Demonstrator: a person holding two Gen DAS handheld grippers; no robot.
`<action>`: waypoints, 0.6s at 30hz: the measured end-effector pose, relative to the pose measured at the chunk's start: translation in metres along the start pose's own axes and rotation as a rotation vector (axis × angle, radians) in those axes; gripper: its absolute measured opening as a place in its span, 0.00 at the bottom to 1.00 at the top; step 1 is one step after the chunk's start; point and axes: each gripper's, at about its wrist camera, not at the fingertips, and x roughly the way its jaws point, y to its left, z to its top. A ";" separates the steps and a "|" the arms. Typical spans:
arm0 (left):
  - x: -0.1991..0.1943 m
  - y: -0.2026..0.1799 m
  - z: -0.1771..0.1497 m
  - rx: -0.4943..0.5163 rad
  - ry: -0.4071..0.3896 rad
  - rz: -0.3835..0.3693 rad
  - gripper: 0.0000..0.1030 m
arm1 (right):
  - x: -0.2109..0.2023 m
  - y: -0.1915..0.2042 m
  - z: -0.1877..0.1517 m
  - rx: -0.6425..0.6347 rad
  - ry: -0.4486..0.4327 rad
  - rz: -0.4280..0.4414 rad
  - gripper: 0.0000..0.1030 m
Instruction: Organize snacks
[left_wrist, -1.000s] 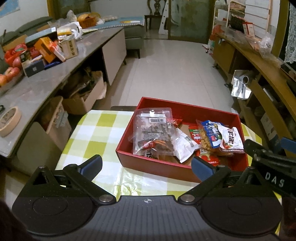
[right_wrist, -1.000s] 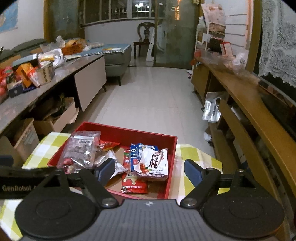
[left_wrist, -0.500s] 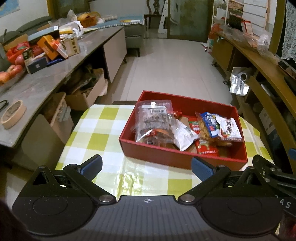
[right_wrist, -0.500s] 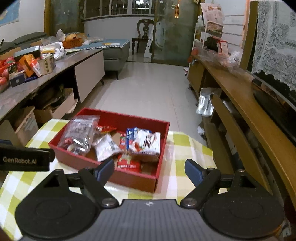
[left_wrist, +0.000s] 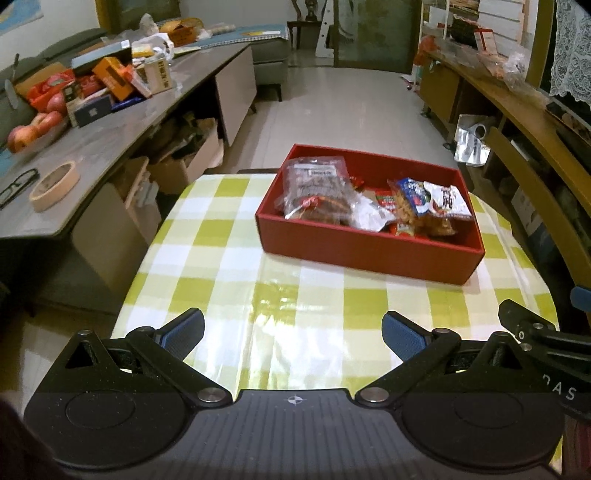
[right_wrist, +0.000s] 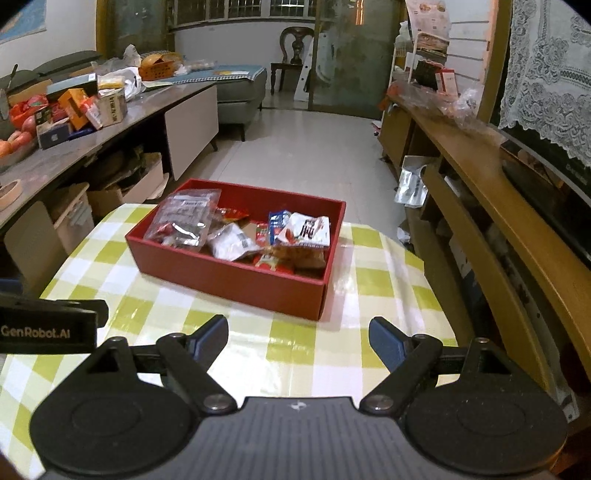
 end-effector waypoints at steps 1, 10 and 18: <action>-0.002 0.000 -0.004 0.002 0.001 0.004 1.00 | -0.002 0.001 -0.003 -0.001 0.003 0.001 0.86; -0.013 0.001 -0.031 0.027 0.022 0.013 1.00 | -0.018 0.009 -0.025 -0.025 0.027 0.000 0.86; -0.017 0.000 -0.053 0.058 0.059 -0.010 1.00 | -0.025 0.015 -0.045 -0.052 0.060 -0.005 0.86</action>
